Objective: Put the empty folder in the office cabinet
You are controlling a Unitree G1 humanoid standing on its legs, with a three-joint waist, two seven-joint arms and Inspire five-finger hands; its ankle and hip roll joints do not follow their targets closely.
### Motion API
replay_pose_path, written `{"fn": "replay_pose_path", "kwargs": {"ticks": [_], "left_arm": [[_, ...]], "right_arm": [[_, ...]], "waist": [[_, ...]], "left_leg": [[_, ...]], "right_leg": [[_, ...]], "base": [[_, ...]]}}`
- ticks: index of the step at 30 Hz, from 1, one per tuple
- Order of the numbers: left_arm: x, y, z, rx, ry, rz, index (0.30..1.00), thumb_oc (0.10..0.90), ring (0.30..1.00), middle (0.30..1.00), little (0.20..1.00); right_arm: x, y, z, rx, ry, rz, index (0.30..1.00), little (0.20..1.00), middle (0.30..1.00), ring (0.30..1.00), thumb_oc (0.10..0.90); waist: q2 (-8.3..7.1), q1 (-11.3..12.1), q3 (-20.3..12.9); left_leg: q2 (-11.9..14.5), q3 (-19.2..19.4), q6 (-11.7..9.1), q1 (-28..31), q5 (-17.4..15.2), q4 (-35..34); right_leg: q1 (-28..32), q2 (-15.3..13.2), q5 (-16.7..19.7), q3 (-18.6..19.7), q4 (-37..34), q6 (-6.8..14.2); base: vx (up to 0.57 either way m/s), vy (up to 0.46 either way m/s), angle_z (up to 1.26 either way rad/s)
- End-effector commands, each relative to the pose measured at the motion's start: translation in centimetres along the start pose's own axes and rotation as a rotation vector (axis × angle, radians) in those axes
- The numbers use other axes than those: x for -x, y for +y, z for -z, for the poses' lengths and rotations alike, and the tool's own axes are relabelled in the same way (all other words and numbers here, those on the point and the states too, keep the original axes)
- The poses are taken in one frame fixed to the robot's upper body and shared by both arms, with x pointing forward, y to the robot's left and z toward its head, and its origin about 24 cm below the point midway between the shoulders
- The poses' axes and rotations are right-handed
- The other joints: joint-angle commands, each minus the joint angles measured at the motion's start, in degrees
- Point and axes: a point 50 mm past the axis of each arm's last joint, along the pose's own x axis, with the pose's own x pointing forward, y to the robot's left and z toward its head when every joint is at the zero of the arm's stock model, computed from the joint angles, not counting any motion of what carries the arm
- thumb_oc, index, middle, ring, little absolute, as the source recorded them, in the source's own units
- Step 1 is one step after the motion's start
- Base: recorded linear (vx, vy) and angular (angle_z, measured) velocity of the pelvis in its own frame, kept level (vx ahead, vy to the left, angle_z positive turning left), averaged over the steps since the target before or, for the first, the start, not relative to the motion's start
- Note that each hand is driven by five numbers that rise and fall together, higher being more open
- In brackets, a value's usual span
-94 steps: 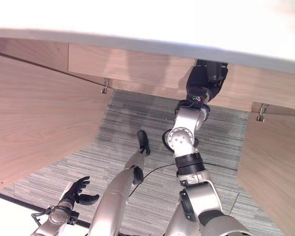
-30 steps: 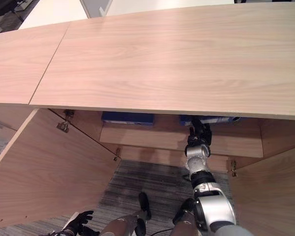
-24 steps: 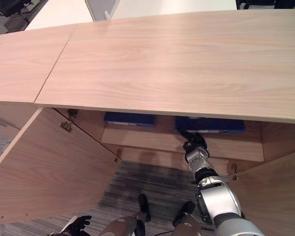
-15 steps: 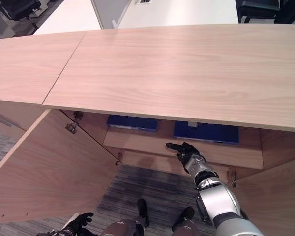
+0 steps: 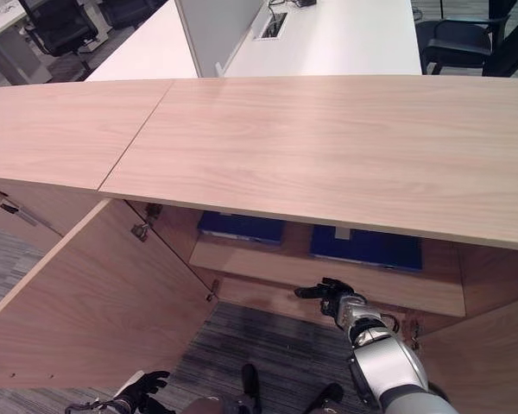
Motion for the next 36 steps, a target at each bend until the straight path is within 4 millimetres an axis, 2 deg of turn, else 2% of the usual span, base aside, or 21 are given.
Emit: {"fn": "replay_pose_path", "kwargs": {"ticks": [1,4,7,8,9,10,14,15,16,17,18,20,22,23,24,27,28,29,33,35,36], "left_arm": [[0.6,4.1,0.3,-0.076,-0.017,-0.083,0.9,0.8,0.9,0.9,0.9],[0.9,4.3,-0.2,-0.064,-0.057,-0.083,0.9,0.8,0.9,0.9,0.9],[1.1,4.5,0.0,-0.06,-0.058,-0.09,0.9,0.8,0.9,0.9,0.9],[1.1,4.7,0.0,-0.054,-0.056,-0.095,0.9,0.8,0.9,0.9,0.9],[1.1,4.7,0.0,-0.054,-0.056,-0.095,0.9,0.8,0.9,0.9,0.9],[1.2,4.8,0.5,-0.049,-0.032,-0.103,0.9,0.8,0.9,0.9,0.9],[0.6,3.6,2.2,-0.024,0.074,-0.103,0.9,0.8,0.9,0.9,0.9],[0.6,3.6,2.3,-0.024,0.075,-0.103,0.9,0.8,0.9,0.9,0.9],[0.5,3.2,2.8,-0.032,0.118,-0.103,0.9,0.8,0.9,0.9,0.9],[0.4,2.9,3.0,-0.044,0.135,-0.098,0.9,0.8,0.9,0.9,0.9],[0.1,2.7,2.8,-0.042,0.146,-0.104,0.9,0.8,0.9,0.9,0.9],[-0.1,2.7,2.4,-0.031,0.138,-0.113,0.9,0.8,0.9,0.9,0.9],[-0.5,2.6,1.3,0.001,0.102,-0.119,0.9,0.8,0.9,0.9,0.9],[-0.5,2.4,0.9,0.011,0.075,-0.114,0.9,0.8,0.9,0.9,0.9],[-0.5,2.4,0.9,0.01,0.075,-0.114,0.9,0.8,0.9,0.9,0.9],[-0.9,1.3,-0.2,0.013,0.038,-0.092,0.9,0.8,0.9,0.9,0.9],[-0.9,1.3,-0.3,0.012,0.037,-0.092,0.9,0.8,0.9,0.9,0.9],[-1.2,-0.1,-0.8,-0.03,0.028,-0.045,0.9,0.8,0.9,0.9,0.9],[-1.5,-1.7,-1.4,-0.087,0.031,0.008,0.9,0.8,0.9,0.9,0.9],[-1.6,-1.9,-1.2,-0.076,0.051,0.009,0.9,0.8,0.9,0.9,0.9],[-1.6,-1.9,-1.3,-0.076,0.05,0.009,0.9,0.8,0.9,0.9,0.9]], "right_arm": [[0.6,-0.8,-4.6,0.118,-0.114,0.048,0.9,0.9,0.9,0.9,0.8],[0.6,-1.4,-4.8,0.376,-0.114,0.074,0.9,0.9,0.9,0.9,0.8],[0.5,-1.3,-4.1,0.482,-0.098,0.06,0.9,0.9,0.9,0.9,0.8],[0.3,-1.2,-2.6,0.552,-0.057,0.041,0.9,0.9,0.9,0.9,0.8],[0.3,-1.2,-2.6,0.552,-0.057,0.041,0.9,0.9,0.9,0.9,0.8],[0.1,-1.0,-0.3,0.643,0.003,0.008,0.9,0.9,0.9,0.9,0.8],[0.0,-0.1,5.5,0.777,0.121,-0.069,0.9,0.9,0.9,0.9,0.8],[0.0,-0.1,5.6,0.777,0.122,-0.07,0.9,0.9,0.9,0.9,0.8],[0.3,0.4,8.3,0.74,0.162,-0.112,0.9,0.9,0.9,0.9,0.8],[0.4,0.6,9.2,0.717,0.173,-0.125,0.9,0.9,0.9,0.9,0.8],[0.8,0.4,11.4,0.62,0.213,-0.127,0.9,0.9,0.9,0.9,0.8],[1.1,0.3,12.7,0.575,0.241,-0.117,0.9,0.9,0.9,0.9,0.8],[1.9,0.0,15.4,0.518,0.31,-0.102,0.9,0.9,0.9,0.9,0.8],[2.5,0.0,17.3,0.491,0.355,-0.102,0.9,0.9,0.9,0.9,0.8],[2.5,0.0,17.3,0.49,0.356,-0.102,0.9,0.9,0.9,0.9,0.8],[2.8,0.1,18.2,0.383,0.355,-0.081,0.9,0.9,0.9,0.9,0.8],[2.8,0.1,18.2,0.382,0.355,-0.08,0.9,0.9,0.9,0.9,0.8],[3.3,-0.3,19.3,0.291,0.366,-0.06,0.9,0.9,0.9,0.9,0.8],[3.9,-1.9,20.4,0.114,0.375,0.024,0.9,0.9,0.9,0.9,0.8],[4.3,-2.7,21.1,0.044,0.387,0.069,0.9,0.9,0.9,0.9,0.8],[4.3,-2.7,21.1,0.044,0.387,0.07,0.9,0.9,0.9,0.9,0.8]], "waist": [[-3.01,1.65,0.88],[-3.29,1.75,1.07],[-3.53,1.32,1.06],[-3.72,1.07,0.93],[-3.72,1.07,0.93],[-4.23,0.72,0.64],[-5.66,-0.61,-0.27],[-5.64,-0.59,-0.33],[-6.84,-1.66,-0.77],[-7.31,-1.91,-1.12],[-8.97,-2.92,-1.63],[-9.89,-2.96,-1.95],[-11.25,-3.34,-2.93],[-12.16,-2.68,-3.55],[-12.15,-2.42,-3.49],[-12.63,-2.19,-4.31],[-12.58,-2.14,-4.3],[-12.28,-3.92,-5.67],[-10.86,-7.02,-7.39],[-10.46,-8.12,-7.16],[-10.46,-8.03,-7.1]], "left_leg": [[1.13,-0.74,-3.76,3.95,-7.91,1.92],[1.23,-0.82,-3.81,3.86,-7.66,1.83],[1.34,-0.79,-3.93,3.9,-7.48,1.58],[1.6,-0.72,-4.11,3.89,-7.37,1.45],[1.6,-0.72,-4.11,3.89,-7.37,1.45],[2.01,-0.69,-4.37,4.05,-7.19,1.17],[3.7,-0.2,-5.5,4.77,-6.59,0.57],[3.75,-0.19,-5.55,4.81,-6.57,0.54],[5.04,0.48,-6.34,5.19,-6.11,0.38],[5.57,0.82,-6.71,5.45,-6.01,0.24],[6.71,1.4,-7.44,5.75,-5.83,0.32],[7.44,1.77,-7.9,5.87,-5.75,0.45],[8.51,2.35,-8.06,6.6,-6.98,1.62],[9.09,1.51,-7.95,7.79,-9.78,5.05],[9.24,1.69,-7.99,7.81,-10.11,5.46],[9.16,-3.54,-8.02,9.62,-11.18,10.08],[9.21,-3.54,-8.04,9.63,-11.23,10.12],[8.57,-5.21,-7.22,11.31,-14.51,7.62],[5.65,-4.14,-6.44,12.11,-13.69,1.85],[2.63,-3.6,-4.92,13.26,-13.42,-1.09],[2.56,-3.54,-4.86,13.37,-13.34,-1.24]], "right_leg": [[1.35,-0.22,8.96,0.61,-6.88,5.67],[1.59,-0.06,8.86,0.28,-7.05,5.59],[1.82,0.22,8.89,0.18,-7.46,5.56],[2.01,0.54,8.77,0.0,-7.8,5.44],[2.01,0.54,8.77,0.0,-7.8,5.44],[2.57,1.35,8.52,-0.05,-8.65,5.25],[3.73,4.12,7.51,0.24,-10.75,4.3],[3.79,4.21,7.51,0.22,-10.85,4.26],[4.36,6.39,6.68,0.68,-12.45,3.67],[4.63,7.44,6.53,1.0,-13.43,3.41],[5.25,9.42,6.26,1.95,-15.41,3.11],[5.64,10.49,6.32,2.29,-16.74,2.88],[6.81,12.3,5.93,3.35,-18.24,2.56],[7.73,13.92,4.75,5.61,-18.72,1.96],[7.8,14.02,4.7,5.81,-18.7,1.93],[7.51,15.79,3.39,9.26,-18.8,1.36],[7.54,15.84,3.38,9.25,-18.81,1.35],[6.7,16.12,3.53,10.43,-19.15,1.6],[5.06,14.28,7.35,10.95,-19.7,3.45],[3.8,12.35,10.75,11.98,-19.78,5.34],[3.82,12.32,10.82,12.05,-19.8,5.39]], "base": [[0.0,0.0,0.0],[0.0,0.0,0.0],[0.0,0.0,0.0],[0.0,0.0,0.0],[0.0,0.0,0.0],[0.03,-0.042,0.0],[0.04,-0.05,0.0],[0.05,-0.09,-0.01],[0.05,-0.104,-0.02],[0.07,-0.185,-0.02],[0.03,-0.123,-0.19],[0.01,-0.109,-0.36],[0.03,-0.102,-0.3],[0.04,-0.054,-0.2],[0.0,0.011,-0.41],[-0.06,0.075,-0.85],[-0.13,0.158,-0.5],[-0.14,0.222,-0.33],[-0.17,0.29,-0.11],[-0.23,0.334,-0.12],[-0.21,0.278,-0.19]]}}
